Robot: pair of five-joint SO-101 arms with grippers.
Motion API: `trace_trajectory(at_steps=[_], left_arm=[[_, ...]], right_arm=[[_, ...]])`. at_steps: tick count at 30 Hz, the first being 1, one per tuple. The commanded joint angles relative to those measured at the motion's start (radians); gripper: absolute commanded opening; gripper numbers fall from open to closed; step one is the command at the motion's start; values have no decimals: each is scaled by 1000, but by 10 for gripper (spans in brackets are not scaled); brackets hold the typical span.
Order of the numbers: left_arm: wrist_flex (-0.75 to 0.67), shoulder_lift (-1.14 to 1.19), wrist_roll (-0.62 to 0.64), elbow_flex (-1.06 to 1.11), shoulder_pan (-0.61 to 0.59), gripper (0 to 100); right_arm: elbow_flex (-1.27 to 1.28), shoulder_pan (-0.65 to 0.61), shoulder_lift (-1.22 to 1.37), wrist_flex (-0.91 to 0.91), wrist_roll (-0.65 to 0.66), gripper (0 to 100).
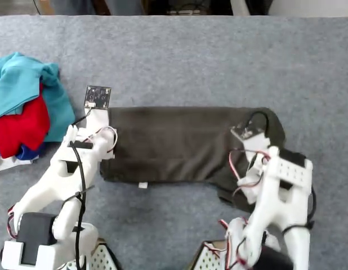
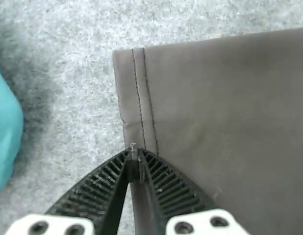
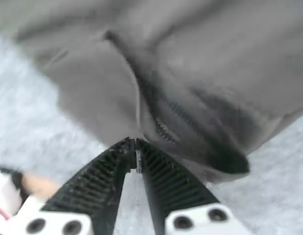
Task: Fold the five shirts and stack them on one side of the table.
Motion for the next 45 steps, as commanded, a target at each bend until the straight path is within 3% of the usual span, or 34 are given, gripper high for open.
trace_trajectory(at_steps=[1, 7, 15, 19, 27, 35, 40, 42, 45], left_arm=[[-15, -8, -5, -10, -8, 30], [-15, -8, -5, -12, -8, 30], [-15, -8, -5, -8, -8, 30], [-15, -8, -5, -8, -8, 30], [-15, -8, -5, -8, -8, 30], [-15, -8, -5, -8, -10, 30], [-15, -8, -5, -8, -10, 30], [-15, -8, -5, -8, -10, 30], [-15, -8, -5, -8, -10, 30]], right_arm=[[-12, 11, -148, 103, 49, 15], [-226, 3, -186, 89, -40, 15], [-265, -6, 208, -219, -135, 15], [-265, -5, 300, -247, -137, 15], [-208, 0, 127, -18, -91, 15], [-8, 3, -275, 293, 91, 15], [-16, 91, -504, 324, 155, 19], [-19, 91, -568, 394, 230, 42], [-39, 106, -628, 430, 279, 153]])
